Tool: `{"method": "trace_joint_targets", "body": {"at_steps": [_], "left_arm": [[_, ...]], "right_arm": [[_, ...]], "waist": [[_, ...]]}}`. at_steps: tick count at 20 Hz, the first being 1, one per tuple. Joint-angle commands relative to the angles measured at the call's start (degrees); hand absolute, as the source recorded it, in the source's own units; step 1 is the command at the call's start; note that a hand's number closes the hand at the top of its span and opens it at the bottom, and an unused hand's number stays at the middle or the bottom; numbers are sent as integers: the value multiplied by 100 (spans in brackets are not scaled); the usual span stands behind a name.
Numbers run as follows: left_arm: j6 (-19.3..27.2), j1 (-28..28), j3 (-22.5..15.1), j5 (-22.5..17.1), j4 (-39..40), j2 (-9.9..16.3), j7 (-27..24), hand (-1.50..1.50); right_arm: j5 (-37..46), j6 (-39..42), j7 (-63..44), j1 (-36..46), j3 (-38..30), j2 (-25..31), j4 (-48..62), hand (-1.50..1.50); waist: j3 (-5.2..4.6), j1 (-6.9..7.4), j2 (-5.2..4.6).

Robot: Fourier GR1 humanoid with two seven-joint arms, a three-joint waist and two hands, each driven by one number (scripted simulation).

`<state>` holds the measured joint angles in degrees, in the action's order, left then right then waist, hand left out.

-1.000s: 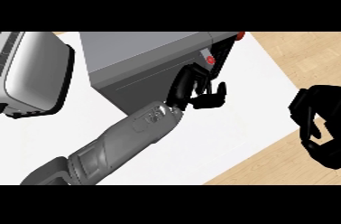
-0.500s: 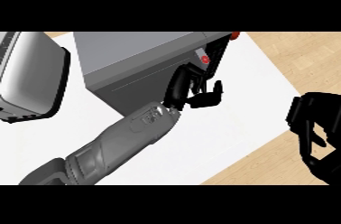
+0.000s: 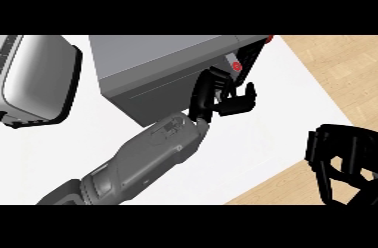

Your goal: Pick up the milk, place it into the microwave and close the microwave

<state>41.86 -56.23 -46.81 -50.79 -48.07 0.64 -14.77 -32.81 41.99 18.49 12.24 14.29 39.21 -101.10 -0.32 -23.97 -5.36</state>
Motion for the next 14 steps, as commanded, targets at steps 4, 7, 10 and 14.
{"method": "trace_joint_targets", "body": {"at_steps": [4,7,10,14], "left_arm": [[-496,151,1010,-1013,144,-64,-26,150],[-888,294,997,-1243,260,-64,-48,150],[-1243,437,954,-1409,390,-36,-198,150],[-1664,460,865,-1610,530,96,-222,150]], "right_arm": [[-102,75,-68,-452,373,-92,-350,150],[-62,-134,-64,-646,484,-280,-558,150],[-16,-276,-73,-858,511,-320,-741,150],[74,-446,-103,-1106,682,-445,-1049,150]], "waist": [[-29,246,-15],[-23,392,2],[-20,481,35],[-19,552,58]]}}
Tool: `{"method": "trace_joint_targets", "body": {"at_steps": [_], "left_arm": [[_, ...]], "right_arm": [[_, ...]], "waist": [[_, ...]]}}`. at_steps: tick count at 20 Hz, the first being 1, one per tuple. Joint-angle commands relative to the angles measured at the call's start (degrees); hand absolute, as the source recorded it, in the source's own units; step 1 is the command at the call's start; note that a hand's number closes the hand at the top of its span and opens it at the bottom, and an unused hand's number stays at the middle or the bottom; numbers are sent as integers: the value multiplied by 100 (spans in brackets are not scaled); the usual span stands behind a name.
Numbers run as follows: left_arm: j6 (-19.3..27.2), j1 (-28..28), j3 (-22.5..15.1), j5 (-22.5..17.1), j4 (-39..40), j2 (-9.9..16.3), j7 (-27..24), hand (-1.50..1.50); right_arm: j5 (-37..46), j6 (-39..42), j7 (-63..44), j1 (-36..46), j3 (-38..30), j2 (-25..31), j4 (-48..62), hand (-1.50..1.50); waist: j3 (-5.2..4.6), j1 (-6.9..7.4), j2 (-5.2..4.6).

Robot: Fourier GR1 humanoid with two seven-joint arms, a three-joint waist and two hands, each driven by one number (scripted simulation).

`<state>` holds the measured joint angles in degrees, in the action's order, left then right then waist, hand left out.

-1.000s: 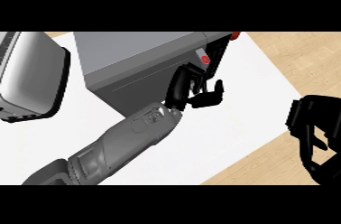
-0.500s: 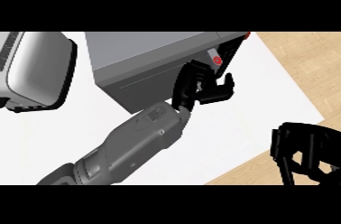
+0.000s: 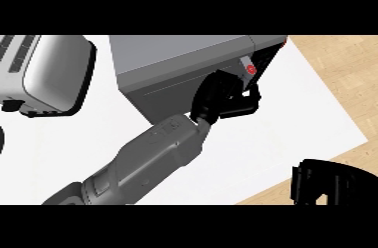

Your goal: Pick up the milk, place it into the microwave and close the microwave

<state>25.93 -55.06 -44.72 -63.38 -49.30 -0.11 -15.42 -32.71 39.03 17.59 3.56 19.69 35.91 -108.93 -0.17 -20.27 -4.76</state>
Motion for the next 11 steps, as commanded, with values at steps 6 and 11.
{"method": "trace_joint_targets", "body": {"at_steps": [6,11], "left_arm": [[-710,537,474,-528,888,247,-350,150],[-1081,493,427,-680,1028,277,-408,150]], "right_arm": [[278,-448,-92,-531,278,-225,-629,150],[507,-677,-188,-749,515,-354,-1043,150]], "waist": [[-34,332,-33],[-35,419,14]]}}
